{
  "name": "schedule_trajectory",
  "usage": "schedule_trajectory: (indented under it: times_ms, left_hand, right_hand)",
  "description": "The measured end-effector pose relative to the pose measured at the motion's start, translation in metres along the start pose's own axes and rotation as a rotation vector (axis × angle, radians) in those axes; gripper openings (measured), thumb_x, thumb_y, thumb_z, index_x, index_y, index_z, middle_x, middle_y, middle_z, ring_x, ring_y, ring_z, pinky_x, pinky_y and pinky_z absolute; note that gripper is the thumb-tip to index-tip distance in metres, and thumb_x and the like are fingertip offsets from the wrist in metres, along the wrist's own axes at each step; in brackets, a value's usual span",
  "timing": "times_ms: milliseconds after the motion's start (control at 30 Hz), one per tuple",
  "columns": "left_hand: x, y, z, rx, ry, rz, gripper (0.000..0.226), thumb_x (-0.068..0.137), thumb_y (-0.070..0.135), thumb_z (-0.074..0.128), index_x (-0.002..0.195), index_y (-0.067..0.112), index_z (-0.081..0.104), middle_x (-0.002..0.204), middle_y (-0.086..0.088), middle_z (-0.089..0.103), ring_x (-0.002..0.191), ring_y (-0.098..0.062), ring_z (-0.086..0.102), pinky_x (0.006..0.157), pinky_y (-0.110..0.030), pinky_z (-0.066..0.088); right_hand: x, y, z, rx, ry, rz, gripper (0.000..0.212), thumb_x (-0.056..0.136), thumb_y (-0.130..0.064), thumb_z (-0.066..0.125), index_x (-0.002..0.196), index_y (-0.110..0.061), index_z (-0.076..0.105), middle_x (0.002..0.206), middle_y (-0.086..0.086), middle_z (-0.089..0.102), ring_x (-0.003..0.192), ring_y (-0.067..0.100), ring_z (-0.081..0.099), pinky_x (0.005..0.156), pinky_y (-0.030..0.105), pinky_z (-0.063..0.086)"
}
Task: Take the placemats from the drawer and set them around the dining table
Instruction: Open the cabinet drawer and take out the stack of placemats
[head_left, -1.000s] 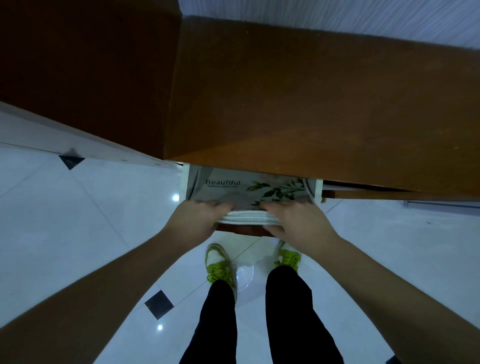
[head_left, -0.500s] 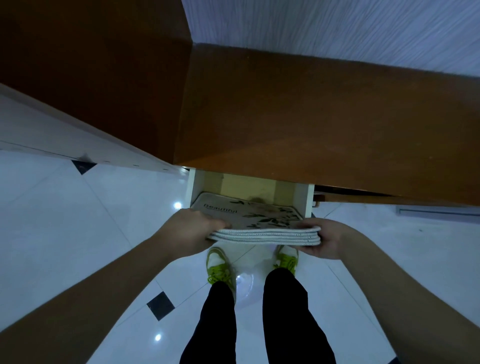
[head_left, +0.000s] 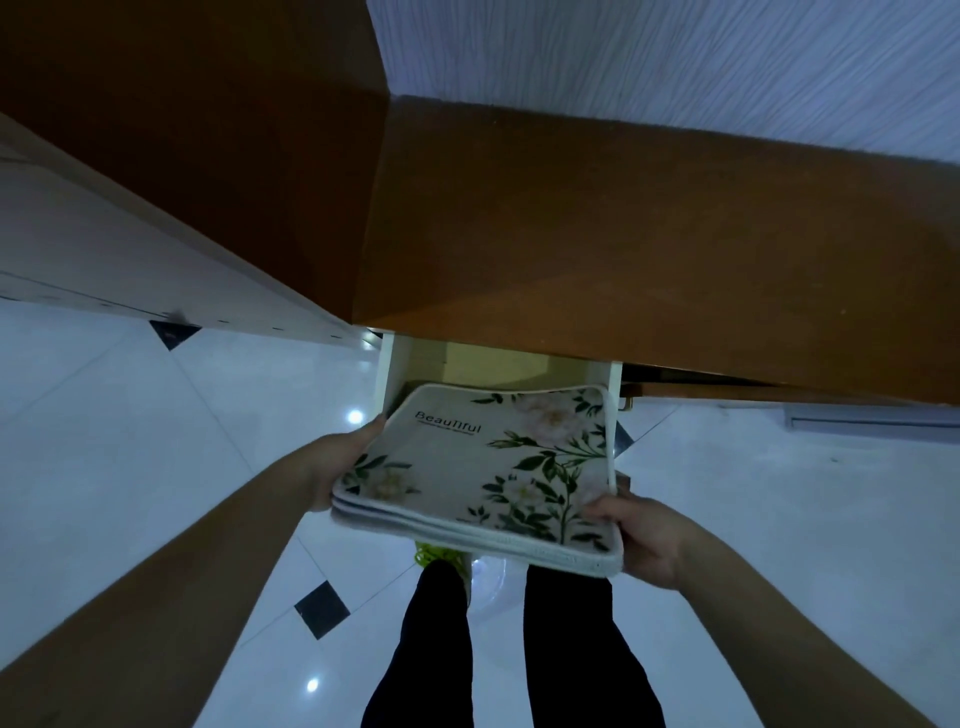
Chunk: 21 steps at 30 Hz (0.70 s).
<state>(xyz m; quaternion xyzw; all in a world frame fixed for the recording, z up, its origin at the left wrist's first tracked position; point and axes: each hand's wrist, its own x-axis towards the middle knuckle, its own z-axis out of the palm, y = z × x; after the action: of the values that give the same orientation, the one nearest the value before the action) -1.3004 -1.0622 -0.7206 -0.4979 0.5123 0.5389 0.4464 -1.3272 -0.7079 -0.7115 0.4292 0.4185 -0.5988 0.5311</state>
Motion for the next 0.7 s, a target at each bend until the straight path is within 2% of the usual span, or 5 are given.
schedule_trajectory:
  times_ms: [233,367,433,600,700]
  left_hand:
    - [-0.005,-0.035,0.006,0.015,-0.110,0.074,0.044,0.088,0.033,0.070,0.126,0.018,0.053,0.111,-0.019,0.072,0.099,-0.039,0.070,0.094,-0.054,0.052]
    - [-0.024,-0.054,0.022,0.045,-0.024,0.180,0.045,0.086,0.033,0.069,0.123,0.016,0.052,0.112,-0.015,0.070,0.098,-0.035,0.070,0.092,-0.053,0.054]
    - [-0.037,-0.060,0.034,0.099,0.061,0.249,0.044,0.085,0.037,0.064,0.120,0.016,0.051,0.112,-0.013,0.066,0.097,-0.031,0.068,0.090,-0.049,0.055]
    - [-0.071,-0.064,0.050,0.136,0.163,0.399,0.030,0.099,0.023,0.053,0.127,0.017,0.045,0.114,-0.005,0.062,0.091,-0.013,0.063,0.070,-0.023,0.050]
    - [-0.096,-0.060,0.050,0.127,0.134,0.494,0.039,0.096,0.018,0.059,0.132,0.022,0.044,0.117,-0.001,0.063,0.098,-0.016,0.064,0.079,-0.025,0.051]
  right_hand:
    - [-0.011,0.012,0.000,-0.283,0.194,-0.032,0.033,0.090,0.009,0.041,0.115,-0.002,0.060,0.103,0.020,0.070,0.092,0.035,0.067,0.072,0.038,0.056]
    - [-0.017,0.031,0.009,-0.363,0.304,-0.132,0.040,0.079,0.001,0.051,0.118,-0.005,0.060,0.105,0.019,0.070,0.096,0.036,0.067,0.083,0.046,0.057]
    - [-0.023,0.041,0.015,-0.379,0.347,-0.189,0.045,0.073,-0.004,0.053,0.118,-0.007,0.060,0.105,0.018,0.069,0.096,0.035,0.067,0.087,0.048,0.056]
    - [-0.050,0.051,0.029,-0.323,0.387,-0.299,0.034,0.091,0.001,0.045,0.120,-0.010,0.057,0.106,0.014,0.069,0.096,0.034,0.066,0.088,0.049,0.055]
    - [-0.072,0.044,0.035,-0.334,0.385,-0.360,0.037,0.091,0.000,0.047,0.123,-0.016,0.056,0.112,0.013,0.068,0.099,0.033,0.066,0.090,0.051,0.054]
